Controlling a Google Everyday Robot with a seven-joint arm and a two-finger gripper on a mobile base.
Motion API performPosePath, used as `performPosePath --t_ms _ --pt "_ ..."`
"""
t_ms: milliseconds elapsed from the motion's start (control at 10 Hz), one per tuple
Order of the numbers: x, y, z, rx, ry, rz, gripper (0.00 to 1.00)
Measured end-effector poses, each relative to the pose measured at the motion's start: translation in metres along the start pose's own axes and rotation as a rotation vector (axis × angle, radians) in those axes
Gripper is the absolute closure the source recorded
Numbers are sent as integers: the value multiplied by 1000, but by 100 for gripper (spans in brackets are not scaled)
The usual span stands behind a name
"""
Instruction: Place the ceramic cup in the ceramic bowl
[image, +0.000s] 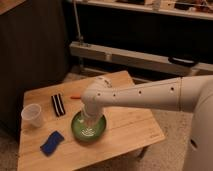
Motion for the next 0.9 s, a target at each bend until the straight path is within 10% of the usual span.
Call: performPosePath --t_ms 500,800,900 --pt "-61 1 -21 53 -14 -23 94" --pt "-113 28 -41 -54 -40 -79 94" --pt "-125 38 -49 -156 -52 -109 94"
